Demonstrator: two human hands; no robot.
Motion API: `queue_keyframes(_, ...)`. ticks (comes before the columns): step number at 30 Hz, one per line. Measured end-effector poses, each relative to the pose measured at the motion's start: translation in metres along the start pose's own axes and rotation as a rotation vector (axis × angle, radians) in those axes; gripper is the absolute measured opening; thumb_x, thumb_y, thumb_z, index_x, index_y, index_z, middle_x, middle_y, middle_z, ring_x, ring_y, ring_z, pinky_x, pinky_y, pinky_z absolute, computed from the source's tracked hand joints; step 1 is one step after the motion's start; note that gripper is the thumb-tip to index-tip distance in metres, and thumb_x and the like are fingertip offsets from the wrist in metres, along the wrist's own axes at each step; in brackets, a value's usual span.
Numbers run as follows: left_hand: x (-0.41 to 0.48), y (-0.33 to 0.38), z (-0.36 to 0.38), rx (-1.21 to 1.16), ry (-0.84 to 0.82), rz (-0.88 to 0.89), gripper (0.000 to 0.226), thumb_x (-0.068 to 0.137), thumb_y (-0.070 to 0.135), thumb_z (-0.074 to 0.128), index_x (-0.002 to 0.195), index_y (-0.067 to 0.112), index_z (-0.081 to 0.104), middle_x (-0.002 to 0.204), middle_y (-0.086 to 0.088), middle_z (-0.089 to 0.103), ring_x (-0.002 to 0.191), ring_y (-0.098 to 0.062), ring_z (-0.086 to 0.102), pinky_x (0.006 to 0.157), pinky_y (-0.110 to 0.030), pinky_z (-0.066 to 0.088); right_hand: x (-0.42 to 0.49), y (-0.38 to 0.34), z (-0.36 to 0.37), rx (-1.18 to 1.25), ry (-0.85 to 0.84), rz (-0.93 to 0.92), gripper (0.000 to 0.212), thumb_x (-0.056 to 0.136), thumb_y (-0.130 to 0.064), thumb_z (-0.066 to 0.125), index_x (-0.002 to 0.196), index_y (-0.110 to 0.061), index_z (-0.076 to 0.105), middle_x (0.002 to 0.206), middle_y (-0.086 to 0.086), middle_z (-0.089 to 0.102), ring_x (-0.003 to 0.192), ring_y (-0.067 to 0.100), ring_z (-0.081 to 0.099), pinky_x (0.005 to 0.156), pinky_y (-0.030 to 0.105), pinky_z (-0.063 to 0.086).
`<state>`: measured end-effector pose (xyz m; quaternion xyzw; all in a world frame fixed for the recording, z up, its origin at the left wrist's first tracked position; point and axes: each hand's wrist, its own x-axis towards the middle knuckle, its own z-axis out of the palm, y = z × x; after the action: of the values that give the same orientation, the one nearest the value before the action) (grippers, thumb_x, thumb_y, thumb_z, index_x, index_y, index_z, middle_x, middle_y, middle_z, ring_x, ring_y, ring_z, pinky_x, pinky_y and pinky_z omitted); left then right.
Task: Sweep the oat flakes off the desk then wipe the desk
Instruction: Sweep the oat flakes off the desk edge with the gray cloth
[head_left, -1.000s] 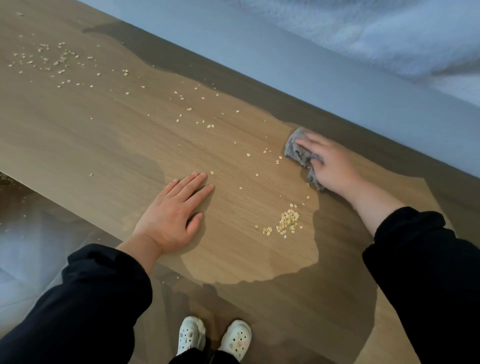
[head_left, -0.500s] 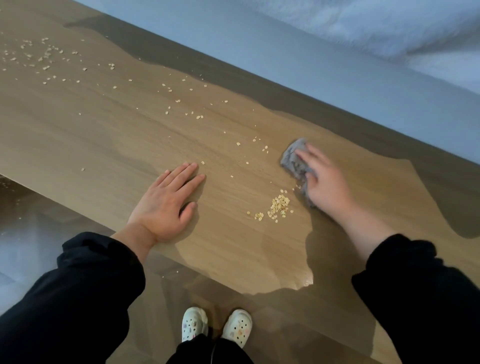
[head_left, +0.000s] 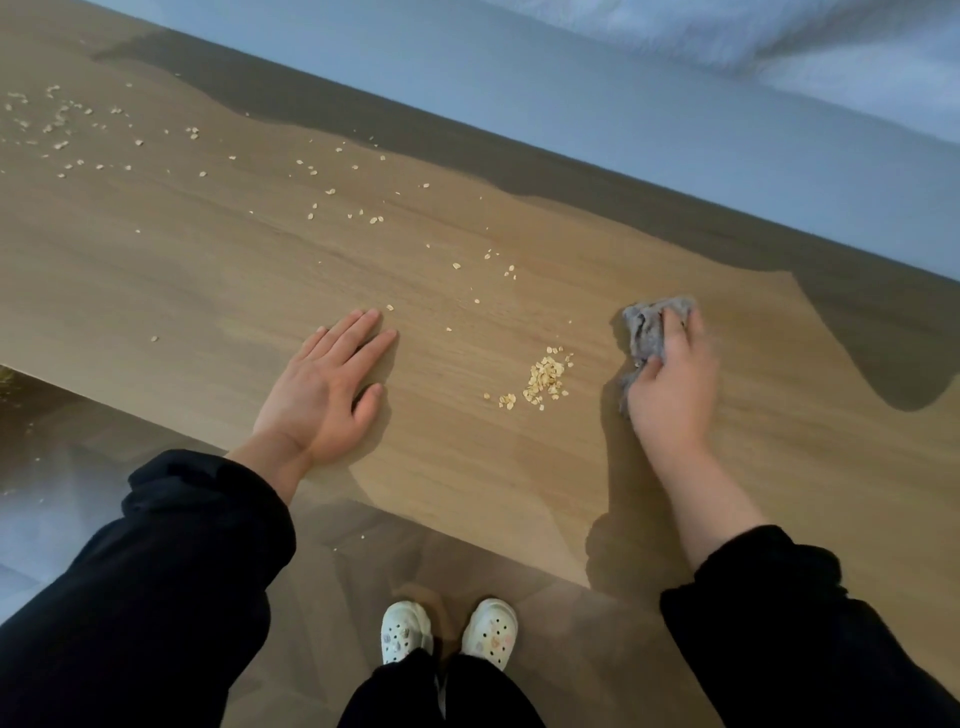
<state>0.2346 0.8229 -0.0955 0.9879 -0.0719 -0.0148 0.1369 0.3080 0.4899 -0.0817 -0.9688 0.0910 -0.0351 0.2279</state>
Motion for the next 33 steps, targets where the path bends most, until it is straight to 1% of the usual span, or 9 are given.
queue_keyframes(2,0.0,0.0,0.0,-0.008,0.008,0.008,0.063,0.087,0.037,0.032,0.146,0.016,0.04,0.156,-0.006,0.03,0.145,-0.021,0.021,0.118,-0.041,0.015,-0.017,-0.027,0.012,-0.02,-0.016,0.022,0.063,0.089,-0.001,0.049,0.149,-0.01,0.032,0.159,0.014,0.02,0.146,0.033,0.02,0.12,0.047,0.016)
queue_keyframes(6,-0.001,-0.001,0.001,-0.023,0.013,0.018,0.063,0.087,0.036,0.033,0.145,0.015,0.04,0.156,-0.007,0.03,0.145,-0.022,0.022,0.117,-0.041,0.014,-0.04,-0.07,0.028,-0.012,-0.139,-0.07,0.071,0.089,-0.002,0.05,0.153,-0.014,0.022,0.162,0.009,0.011,0.149,0.025,0.009,0.122,0.04,0.004)
queue_keyframes(10,0.0,-0.001,0.0,-0.022,-0.003,0.009,0.064,0.087,0.037,0.031,0.146,0.015,0.039,0.156,-0.006,0.029,0.145,-0.023,0.021,0.118,-0.038,0.011,-0.033,-0.046,0.016,0.035,-0.179,-0.112,0.066,0.092,0.0,0.048,0.152,-0.017,0.028,0.162,0.005,0.013,0.149,0.026,0.012,0.122,0.041,0.011)
queue_keyframes(13,0.001,-0.001,-0.001,-0.03,-0.032,0.0,0.065,0.087,0.039,0.029,0.147,0.016,0.037,0.158,-0.005,0.026,0.146,-0.022,0.019,0.118,-0.037,0.008,-0.026,-0.01,-0.003,0.032,-0.113,-0.006,0.061,0.093,0.001,0.045,0.15,-0.015,0.033,0.161,0.007,0.019,0.147,0.029,0.018,0.121,0.044,0.017)
queue_keyframes(16,0.0,-0.001,-0.002,-0.018,-0.032,0.004,0.065,0.087,0.04,0.028,0.148,0.017,0.036,0.158,-0.004,0.024,0.146,-0.021,0.017,0.119,-0.036,0.008,-0.019,-0.002,-0.004,-0.067,-0.021,0.063,0.059,0.092,-0.002,0.045,0.149,-0.013,0.034,0.16,0.01,0.021,0.146,0.029,0.02,0.121,0.047,0.013)
queue_keyframes(21,0.001,-0.003,-0.001,-0.008,-0.057,0.006,0.066,0.087,0.041,0.025,0.149,0.019,0.033,0.16,-0.002,0.02,0.148,-0.018,0.011,0.12,-0.036,0.007,-0.007,-0.054,0.012,-0.054,-0.208,-0.158,0.064,0.093,-0.002,0.045,0.152,-0.021,0.029,0.163,0.003,0.011,0.149,0.023,0.009,0.121,0.041,-0.001)
queue_keyframes(25,0.0,-0.004,-0.004,-0.022,-0.08,0.025,0.069,0.085,0.041,0.024,0.15,0.018,0.031,0.16,-0.003,0.017,0.148,-0.017,0.008,0.12,-0.036,0.004,-0.005,-0.053,0.009,0.004,-0.334,-0.259,0.058,0.097,-0.001,0.039,0.151,-0.02,0.031,0.162,0.0,0.014,0.149,0.02,0.009,0.123,0.041,0.004)
queue_keyframes(29,-0.001,-0.009,-0.014,-0.201,-0.08,0.045,0.062,0.082,0.027,0.04,0.143,0.014,0.044,0.157,-0.006,0.027,0.147,-0.02,0.016,0.119,-0.035,0.005,-0.027,-0.013,-0.01,0.032,-0.178,-0.024,0.055,0.097,-0.002,0.041,0.149,-0.017,0.037,0.161,0.003,0.02,0.147,0.025,0.019,0.122,0.041,0.015)
queue_keyframes(33,-0.005,-0.047,-0.032,-0.168,-0.009,-0.028,0.054,0.084,0.015,0.044,0.137,0.007,0.051,0.15,-0.013,0.038,0.139,-0.032,0.032,0.117,-0.048,0.022,-0.074,-0.015,0.0,-0.064,0.079,0.261,0.053,0.095,-0.005,0.044,0.147,-0.007,0.036,0.158,0.016,0.024,0.144,0.034,0.023,0.12,0.046,0.019)
